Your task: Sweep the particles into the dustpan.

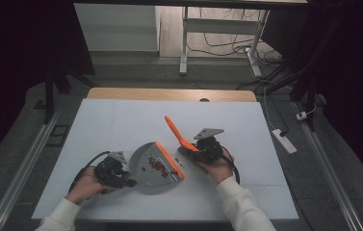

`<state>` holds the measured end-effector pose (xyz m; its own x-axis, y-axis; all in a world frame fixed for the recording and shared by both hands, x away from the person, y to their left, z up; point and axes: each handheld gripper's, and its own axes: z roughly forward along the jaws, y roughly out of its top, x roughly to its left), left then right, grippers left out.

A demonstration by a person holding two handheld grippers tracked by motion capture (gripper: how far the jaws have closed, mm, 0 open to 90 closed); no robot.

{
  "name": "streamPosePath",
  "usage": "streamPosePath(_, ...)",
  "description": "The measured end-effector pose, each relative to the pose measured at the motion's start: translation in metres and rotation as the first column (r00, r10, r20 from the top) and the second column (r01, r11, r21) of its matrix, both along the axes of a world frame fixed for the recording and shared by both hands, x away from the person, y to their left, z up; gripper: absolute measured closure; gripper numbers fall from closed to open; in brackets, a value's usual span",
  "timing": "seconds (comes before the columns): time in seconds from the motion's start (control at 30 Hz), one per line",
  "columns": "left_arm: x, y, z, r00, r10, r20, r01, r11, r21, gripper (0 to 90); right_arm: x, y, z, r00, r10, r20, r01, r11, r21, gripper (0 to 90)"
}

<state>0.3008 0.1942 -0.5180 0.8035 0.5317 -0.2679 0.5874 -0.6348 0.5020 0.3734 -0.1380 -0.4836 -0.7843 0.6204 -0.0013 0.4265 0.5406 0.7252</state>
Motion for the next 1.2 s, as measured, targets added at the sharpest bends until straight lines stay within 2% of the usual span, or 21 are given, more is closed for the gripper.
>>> streamPosePath(0.1, 0.0, 0.0, 0.0, 1.0, 0.0, -0.001, 0.0, 1.0, -0.001, 61.8, -0.004, 0.006, -0.003, 0.9997, 0.017, -0.015, -0.017, 0.9998, 0.013, 70.2)
streamPosePath(0.17, 0.0, 0.0, 0.0, 1.0, -0.001, 0.0, 0.001, 1.0, 0.001, 61.8, -0.008, 0.011, -0.003, 0.9996, 0.028, -0.004, -0.028, 0.9996, -0.003, 70.2)
streamPosePath(0.27, 0.0, -0.001, -0.001, 1.0, -0.002, 0.0, 0.002, 1.0, 0.003, 61.9, -0.014, 0.016, -0.003, 0.9995, 0.029, -0.015, -0.029, 0.9995, 0.009, 70.1)
streamPosePath(0.33, 0.0, -0.001, -0.001, 1.0, -0.002, -0.001, 0.002, 1.0, 0.006, 61.9, -0.016, 0.02, -0.004, 0.9972, 0.044, -0.059, -0.04, 0.9969, 0.067, 70.1)
streamPosePath(0.43, 0.0, -0.001, -0.001, 1.0, -0.002, -0.001, 0.002, 1.0, 0.005, 61.8, -0.019, 0.028, -0.002, 0.9928, 0.077, -0.091, -0.065, 0.9891, 0.132, 70.2)
streamPosePath(0.47, 0.0, -0.001, -0.001, 1.0, -0.002, 0.0, 0.002, 1.0, 0.006, 61.9, -0.021, 0.031, -0.001, 0.9907, 0.097, -0.095, -0.082, 0.9856, 0.148, 70.2)
streamPosePath(0.53, 0.0, -0.001, -0.001, 1.0, -0.004, -0.002, 0.004, 1.0, 0.005, 61.8, -0.024, 0.033, 0.005, 0.9912, 0.114, -0.067, -0.102, 0.9815, 0.162, 70.2)
streamPosePath(0.63, 0.0, -0.001, -0.001, 1.0, -0.004, -0.001, 0.004, 1.0, 0.004, 61.9, -0.024, 0.027, 0.016, 0.9959, 0.09, -0.013, -0.086, 0.9835, 0.159, 70.2)
streamPosePath(0.73, 0.0, -0.001, -0.001, 1.0, -0.004, -0.001, 0.004, 1.0, 0.004, 61.8, -0.021, 0.011, 0.023, 0.999, 0.034, 0.03, -0.038, 0.989, 0.143, 70.2)
streamPosePath(0.87, 0.0, -0.001, -0.002, 1.0, -0.002, 0.0, 0.002, 1.0, 0.004, 61.8, -0.014, -0.01, 0.022, 0.9989, -0.035, 0.03, 0.031, 0.9911, 0.129, 70.2)
streamPosePath(0.97, 0.0, -0.001, -0.002, 1.0, -0.001, 0.001, 0.001, 1.0, 0.004, 61.8, -0.008, -0.018, 0.016, 0.9978, -0.064, 0.018, 0.062, 0.9923, 0.107, 70.2)
streamPosePath(1.2, -0.001, -0.002, -0.002, 1.0, 0.002, 0.006, -0.002, 1.0, 0.005, 61.8, -0.007, -0.015, 0.001, 0.9979, -0.059, -0.027, 0.061, 0.9954, 0.073, 70.2)
